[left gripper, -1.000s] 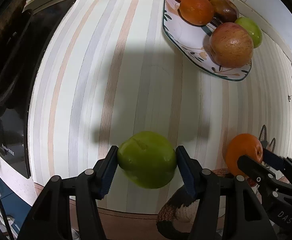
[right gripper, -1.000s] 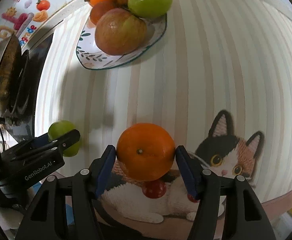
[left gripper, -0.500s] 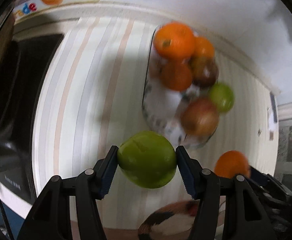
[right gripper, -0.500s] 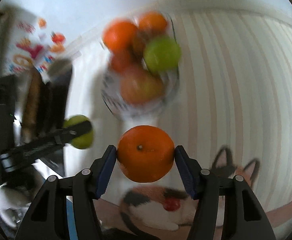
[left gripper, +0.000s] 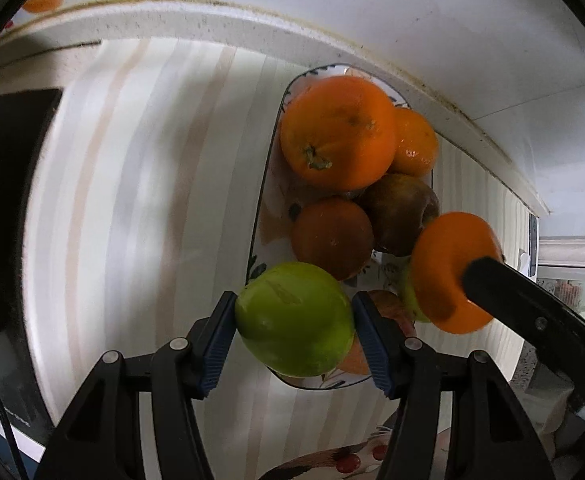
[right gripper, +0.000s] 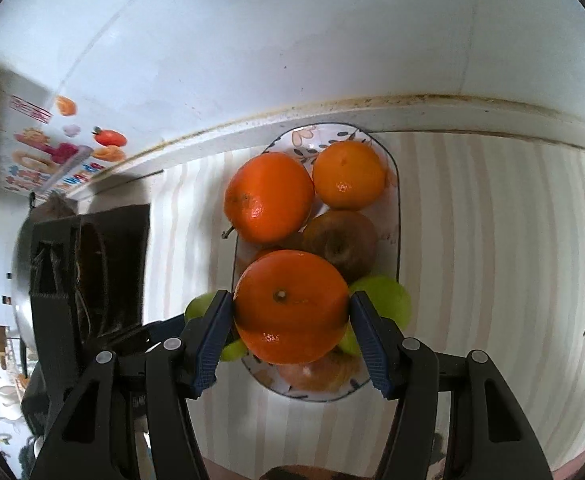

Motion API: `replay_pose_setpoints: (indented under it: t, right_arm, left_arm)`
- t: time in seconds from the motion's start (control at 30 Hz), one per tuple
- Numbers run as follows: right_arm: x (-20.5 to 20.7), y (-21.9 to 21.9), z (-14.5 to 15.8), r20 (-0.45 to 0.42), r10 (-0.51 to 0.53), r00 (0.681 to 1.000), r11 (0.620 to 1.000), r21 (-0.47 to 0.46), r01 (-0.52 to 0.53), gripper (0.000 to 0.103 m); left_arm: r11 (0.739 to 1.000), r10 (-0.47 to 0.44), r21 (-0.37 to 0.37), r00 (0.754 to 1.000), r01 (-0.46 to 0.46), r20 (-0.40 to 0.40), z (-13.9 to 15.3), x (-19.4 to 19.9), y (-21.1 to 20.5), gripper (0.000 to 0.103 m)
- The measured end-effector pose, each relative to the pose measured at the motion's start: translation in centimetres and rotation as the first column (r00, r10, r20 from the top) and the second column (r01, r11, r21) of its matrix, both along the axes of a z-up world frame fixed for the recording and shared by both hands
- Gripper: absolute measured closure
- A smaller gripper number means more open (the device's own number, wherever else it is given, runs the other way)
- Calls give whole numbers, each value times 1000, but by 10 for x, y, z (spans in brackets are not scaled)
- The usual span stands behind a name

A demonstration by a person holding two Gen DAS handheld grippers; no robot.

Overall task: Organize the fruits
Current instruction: 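Lower the lime onto the plate with the left tool while the right lowers the tangerine, then lift both open tools away from the plate toward the cat mat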

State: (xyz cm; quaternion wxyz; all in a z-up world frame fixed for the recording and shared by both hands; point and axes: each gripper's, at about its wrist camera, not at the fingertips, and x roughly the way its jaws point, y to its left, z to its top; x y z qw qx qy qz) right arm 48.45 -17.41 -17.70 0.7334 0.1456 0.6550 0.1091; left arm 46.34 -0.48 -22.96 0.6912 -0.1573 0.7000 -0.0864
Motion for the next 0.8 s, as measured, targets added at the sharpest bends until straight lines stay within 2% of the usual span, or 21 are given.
replay_pose_setpoints:
  t: [0.33, 0.4, 0.47, 0.5, 0.6, 0.7, 0.8]
  right_arm:
    - [10, 6, -21, -61, 10, 998, 999, -30, -12, 38]
    - [11, 5, -18, -60, 3, 998, 999, -44, -6, 38]
    - [14, 4, -13, -56, 2, 998, 999, -42, -4, 28]
    - [14, 3, -11, -53, -1, 999, 999, -43, -1, 26]
    - [14, -2, -2, -38, -10, 999, 998, -56, 8, 21]
    - [9, -8, 9, -17, -28, 999, 997, -69, 26, 11]
    - [-3, -13, 23, 33, -29, 999, 989, -144, 33, 8]
  left_arm:
    - [999, 10, 33, 998, -8, -54, -18, -5, -4, 47]
    - [1000, 13, 23, 999, -12, -45, -15, -5, -4, 36]
    - [999, 5, 38, 1000, -4, -28, -9, -3, -7, 19]
    - [999, 2, 33, 1000, -2, -19, -6, -1, -7, 16]
    - [999, 5, 44, 1000, -5, 1, 4, 0, -4, 16]
    - [998, 5, 70, 999, -7, 35, 19, -2, -1, 16]
    - [993, 9, 120, 995, -21, 97, 41, -11, 3, 16]
